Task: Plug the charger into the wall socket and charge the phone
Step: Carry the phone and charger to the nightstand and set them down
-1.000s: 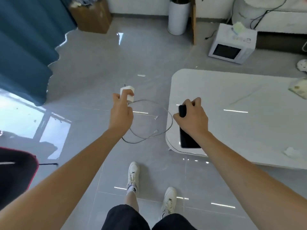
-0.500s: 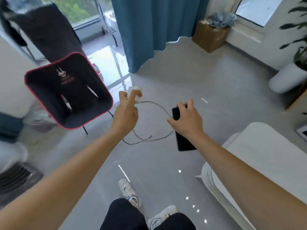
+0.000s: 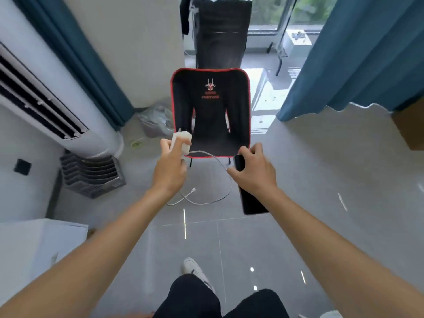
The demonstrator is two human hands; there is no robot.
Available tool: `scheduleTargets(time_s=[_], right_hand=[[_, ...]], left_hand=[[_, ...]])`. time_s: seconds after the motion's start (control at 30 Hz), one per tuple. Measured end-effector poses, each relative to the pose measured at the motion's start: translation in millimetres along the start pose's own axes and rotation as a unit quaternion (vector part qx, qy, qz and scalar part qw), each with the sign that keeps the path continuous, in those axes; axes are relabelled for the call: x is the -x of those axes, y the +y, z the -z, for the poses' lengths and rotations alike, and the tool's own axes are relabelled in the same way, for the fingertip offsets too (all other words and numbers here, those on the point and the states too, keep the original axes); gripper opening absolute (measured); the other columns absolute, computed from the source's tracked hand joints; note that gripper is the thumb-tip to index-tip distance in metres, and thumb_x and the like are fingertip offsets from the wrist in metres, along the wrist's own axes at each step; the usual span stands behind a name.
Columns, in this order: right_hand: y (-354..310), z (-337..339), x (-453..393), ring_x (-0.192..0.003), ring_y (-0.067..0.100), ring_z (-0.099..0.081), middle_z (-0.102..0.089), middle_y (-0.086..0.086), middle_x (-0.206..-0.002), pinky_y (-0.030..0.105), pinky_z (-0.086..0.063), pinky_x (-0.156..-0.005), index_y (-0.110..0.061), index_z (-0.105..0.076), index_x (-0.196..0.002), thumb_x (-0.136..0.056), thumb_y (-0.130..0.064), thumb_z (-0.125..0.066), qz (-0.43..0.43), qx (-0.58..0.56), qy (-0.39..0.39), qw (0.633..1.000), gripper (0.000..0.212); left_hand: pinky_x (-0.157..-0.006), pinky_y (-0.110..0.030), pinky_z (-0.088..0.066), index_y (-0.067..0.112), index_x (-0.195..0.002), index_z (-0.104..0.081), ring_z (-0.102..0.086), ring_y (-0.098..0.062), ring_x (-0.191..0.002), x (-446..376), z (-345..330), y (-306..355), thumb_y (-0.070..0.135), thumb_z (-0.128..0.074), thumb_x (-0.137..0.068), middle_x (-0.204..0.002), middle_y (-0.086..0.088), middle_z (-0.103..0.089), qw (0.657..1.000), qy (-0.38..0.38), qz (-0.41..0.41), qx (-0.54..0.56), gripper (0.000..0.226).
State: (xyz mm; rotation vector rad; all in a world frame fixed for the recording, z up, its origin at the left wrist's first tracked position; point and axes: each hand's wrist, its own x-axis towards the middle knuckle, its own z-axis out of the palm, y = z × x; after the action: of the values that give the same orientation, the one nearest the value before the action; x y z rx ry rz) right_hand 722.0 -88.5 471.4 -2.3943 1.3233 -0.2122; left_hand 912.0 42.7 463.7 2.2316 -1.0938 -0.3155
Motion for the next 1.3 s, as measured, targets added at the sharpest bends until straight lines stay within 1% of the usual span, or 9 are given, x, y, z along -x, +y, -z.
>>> scheduleTargets(time_s=[0.33,0.43,0.6,0.77,0.9,1.0,1.07,1.17,1.3], right_hand=[[-226,-96,-75,-0.088,0.035,-0.059,-0.049,0.009,-0.115,0.044,-0.057,-0.071,-0.013,-0.061,-0.106,-0.085,-0.044,-0.069,0.231,0.029,-0.096,0.968,0.039],[-289,-131,-90,-0.085,0.036,-0.057,-0.048,0.009,-0.115,0.039,-0.049,-0.065,-0.011,-0.056,-0.102,-0.086,-0.043,-0.068,0.293,0.021,-0.125,0.948,0.038],[-392,-200,-120,-0.083,0.029,-0.052,-0.045,0.004,-0.114,0.036,-0.043,-0.067,-0.018,-0.056,-0.104,-0.086,-0.047,-0.066,0.396,0.010,-0.189,0.899,0.037],[-487,-254,-126,-0.083,0.031,-0.056,-0.041,0.001,-0.112,0.037,-0.047,-0.066,-0.021,-0.056,-0.104,-0.084,-0.049,-0.065,0.472,0.020,-0.251,0.845,0.036],[-554,-296,-108,-0.088,0.031,-0.055,-0.045,0.006,-0.120,0.037,-0.046,-0.067,-0.019,-0.056,-0.104,-0.084,-0.048,-0.063,0.536,0.042,-0.285,0.793,0.036],[-603,-332,-82,-0.091,0.030,-0.053,-0.043,0.007,-0.123,0.037,-0.045,-0.069,-0.018,-0.058,-0.113,-0.086,-0.051,-0.065,0.577,0.067,-0.302,0.756,0.044],[-632,-357,-61,-0.091,0.029,-0.053,-0.044,0.006,-0.123,0.038,-0.047,-0.070,-0.019,-0.059,-0.116,-0.086,-0.053,-0.065,0.595,0.076,-0.312,0.737,0.046],[-671,-400,-28,-0.088,0.028,-0.052,-0.045,0.007,-0.124,0.037,-0.046,-0.069,-0.018,-0.059,-0.117,-0.087,-0.051,-0.065,0.613,0.088,-0.317,0.719,0.045],[-719,-469,14,-0.087,0.027,-0.051,-0.042,0.005,-0.123,0.035,-0.044,-0.068,-0.017,-0.057,-0.116,-0.089,-0.047,-0.064,0.624,0.106,-0.320,0.704,0.042]], left_hand=[[-0.059,-0.048,-0.054,0.035,-0.124,-0.046,-0.055,-0.026,-0.059,-3,126,-169,-0.003,-0.043,-0.085,-0.111,-0.001,-0.036,0.973,0.145,0.177,-0.014,0.055],[-0.065,-0.049,-0.056,0.035,-0.126,-0.044,-0.059,-0.028,-0.069,2,159,-214,-0.004,-0.044,-0.086,-0.114,-0.002,-0.037,0.958,0.181,0.223,-0.021,0.056],[-0.062,-0.036,-0.049,0.036,-0.125,-0.043,-0.056,-0.022,-0.070,4,204,-282,-0.007,-0.049,-0.090,-0.117,0.000,-0.035,0.920,0.249,0.299,-0.035,0.056],[-0.056,-0.029,-0.043,0.034,-0.128,-0.046,-0.060,-0.030,-0.071,23,239,-332,-0.006,-0.044,-0.091,-0.121,-0.005,-0.039,0.864,0.299,0.403,-0.021,0.054],[-0.068,-0.039,-0.055,0.030,-0.132,-0.048,-0.066,-0.033,-0.091,53,259,-369,-0.007,-0.044,-0.090,-0.123,-0.008,-0.039,0.824,0.340,0.454,-0.006,0.056],[-0.066,-0.018,-0.046,0.033,-0.129,-0.047,-0.064,-0.016,-0.099,85,272,-404,-0.008,-0.042,-0.089,-0.120,-0.002,-0.038,0.800,0.374,0.469,-0.006,0.058],[-0.063,-0.018,-0.045,0.036,-0.126,-0.046,-0.063,-0.014,-0.093,107,278,-430,-0.008,-0.041,-0.087,-0.116,0.000,-0.037,0.777,0.389,0.494,0.006,0.059],[-0.057,-0.032,-0.049,0.041,-0.125,-0.045,-0.062,-0.023,-0.068,141,281,-475,-0.005,-0.039,-0.085,-0.111,0.001,-0.036,0.750,0.400,0.526,0.037,0.061],[-0.051,-0.028,-0.044,0.042,-0.126,-0.044,-0.058,-0.025,-0.058,180,276,-547,-0.004,-0.039,-0.084,-0.112,0.000,-0.038,0.733,0.393,0.550,0.077,0.062]])
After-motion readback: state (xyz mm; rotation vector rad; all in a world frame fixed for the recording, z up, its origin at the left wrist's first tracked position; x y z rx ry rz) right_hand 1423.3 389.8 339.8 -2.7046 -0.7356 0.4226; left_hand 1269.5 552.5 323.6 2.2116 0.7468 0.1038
